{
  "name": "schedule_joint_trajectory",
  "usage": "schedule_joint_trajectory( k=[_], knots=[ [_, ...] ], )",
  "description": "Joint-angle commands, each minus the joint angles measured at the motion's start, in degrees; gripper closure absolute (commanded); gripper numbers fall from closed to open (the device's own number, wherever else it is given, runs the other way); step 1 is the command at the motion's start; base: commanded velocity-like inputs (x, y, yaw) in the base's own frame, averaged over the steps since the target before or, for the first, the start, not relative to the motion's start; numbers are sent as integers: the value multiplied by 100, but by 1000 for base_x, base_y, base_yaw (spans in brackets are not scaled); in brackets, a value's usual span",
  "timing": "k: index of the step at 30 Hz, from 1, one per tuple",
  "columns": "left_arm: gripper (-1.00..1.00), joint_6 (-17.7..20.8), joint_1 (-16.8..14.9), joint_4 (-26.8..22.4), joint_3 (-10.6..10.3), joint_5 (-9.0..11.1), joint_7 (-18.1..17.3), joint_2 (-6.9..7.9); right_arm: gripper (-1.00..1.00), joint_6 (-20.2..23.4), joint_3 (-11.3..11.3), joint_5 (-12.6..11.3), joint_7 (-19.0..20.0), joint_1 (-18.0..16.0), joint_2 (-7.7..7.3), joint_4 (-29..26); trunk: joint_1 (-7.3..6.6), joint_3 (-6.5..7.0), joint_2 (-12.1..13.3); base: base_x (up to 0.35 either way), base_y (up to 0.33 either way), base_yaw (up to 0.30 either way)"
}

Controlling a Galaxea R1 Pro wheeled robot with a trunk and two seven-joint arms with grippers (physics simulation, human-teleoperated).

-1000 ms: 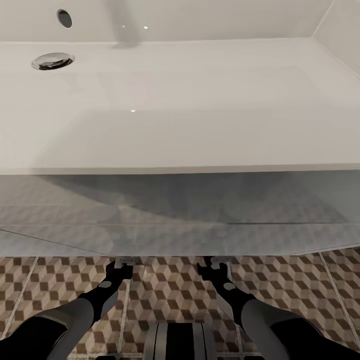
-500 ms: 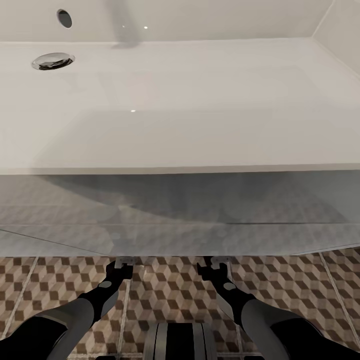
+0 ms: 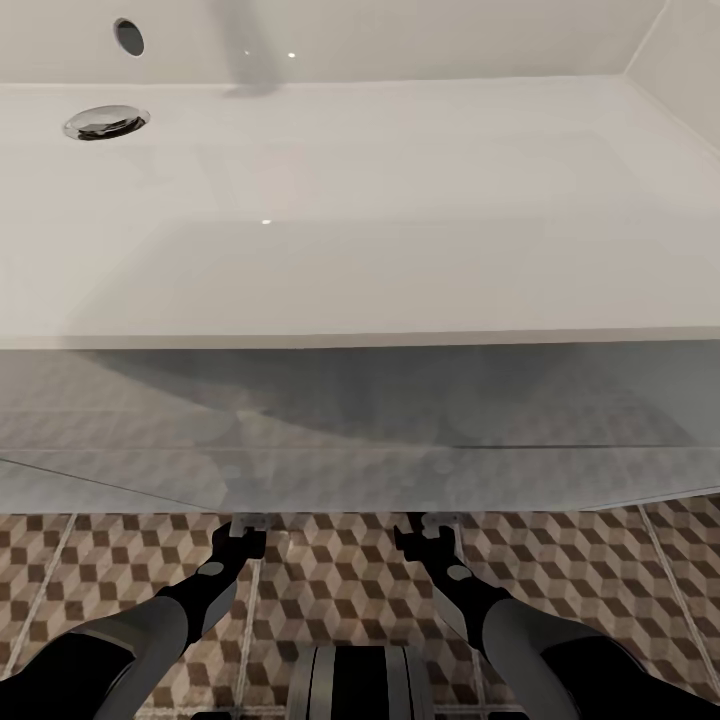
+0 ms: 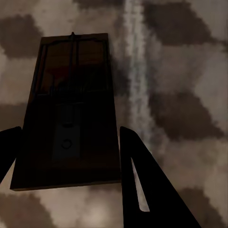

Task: Take the four mousetraps from the cabinet in the bathroom and place them on the bathroom floor. Make sure all four end up on the same floor surface, and ensure that at least two of them are either under or directly next to the same bathroom sink.

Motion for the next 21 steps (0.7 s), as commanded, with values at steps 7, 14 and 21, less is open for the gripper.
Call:
schedule_joint_trajectory(
  k=[7,14,21],
  knots=[
    [-100,-9,0,8,-57,35,16,5,-100,-15,46,-18,-29,-3,1,7,-1,-3,-1,0,0,0],
    [-100,-9,0,8,-57,35,16,5,-100,-15,46,-21,-29,-3,1,7,-1,-3,-1,0,0,0],
    [-100,-20,0,8,-57,35,16,1,-100,-15,46,-22,-29,-3,1,7,-1,-3,-1,0,0,0]
  ],
)
